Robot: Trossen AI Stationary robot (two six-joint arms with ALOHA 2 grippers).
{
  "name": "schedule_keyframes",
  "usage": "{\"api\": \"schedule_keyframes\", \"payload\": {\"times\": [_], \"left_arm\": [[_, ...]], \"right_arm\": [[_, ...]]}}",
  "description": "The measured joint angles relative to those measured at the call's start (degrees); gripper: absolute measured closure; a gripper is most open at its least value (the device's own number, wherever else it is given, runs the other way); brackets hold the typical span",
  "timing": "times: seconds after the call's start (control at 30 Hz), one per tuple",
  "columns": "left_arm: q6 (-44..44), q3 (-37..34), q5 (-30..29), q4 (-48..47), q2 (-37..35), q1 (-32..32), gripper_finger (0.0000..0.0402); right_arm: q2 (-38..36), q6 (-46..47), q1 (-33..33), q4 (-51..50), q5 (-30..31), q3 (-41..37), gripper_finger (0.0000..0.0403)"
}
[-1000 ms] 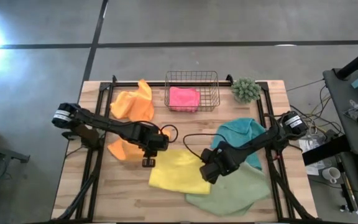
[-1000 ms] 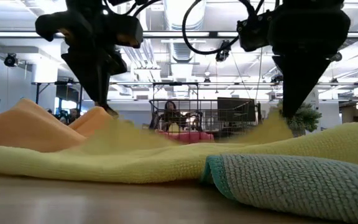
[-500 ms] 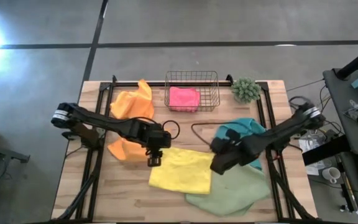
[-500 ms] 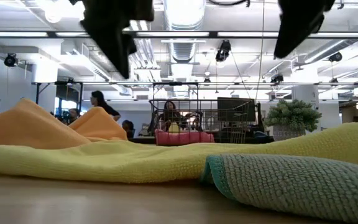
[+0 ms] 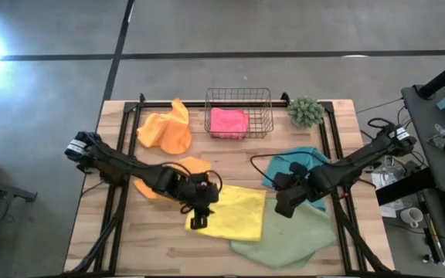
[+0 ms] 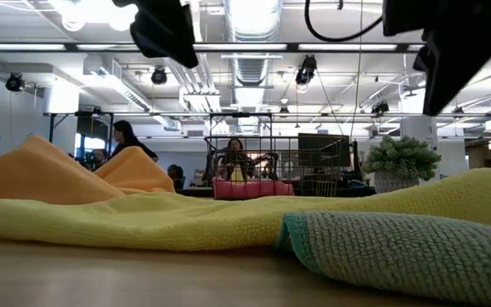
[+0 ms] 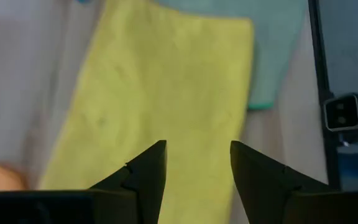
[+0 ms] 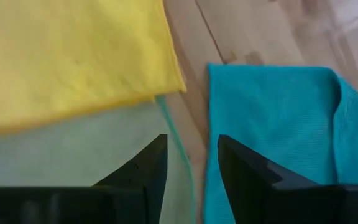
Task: Fold microfiber towels
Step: Fold the yellow microfiber cloth
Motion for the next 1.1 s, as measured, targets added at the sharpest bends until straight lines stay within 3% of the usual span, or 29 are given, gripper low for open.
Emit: {"api": "schedule_keyframes", "payload": {"times": [0.27,0.47,0.67,0.9,1.1], "left_arm": [[-3.2,2.8,-3.5,1.5,2.7,-3.4,0.0240],[-2.4,11.0,-4.4,2.3,6.4,-3.9,0.0240],[-1.0,20.2,-4.3,2.0,14.9,-4.0,0.0240],[-0.3,28.3,-4.3,1.2,23.1,-4.0,0.0240],[-6.2,29.1,-4.5,1.4,25.1,-5.1,0.0240]], "right_arm": [[0.1,-28.5,-0.4,10.0,0.0,-7.2,0.0268],[1.2,-44.9,-0.5,16.0,-0.4,-9.8,0.0268],[5.4,-59.1,-0.5,20.2,-0.5,-10.0,0.0275],[10.0,-68.3,-0.6,23.0,-0.4,-9.7,0.0284],[12.2,-71.2,-0.7,27.4,-0.4,-9.7,0.0289]]}}
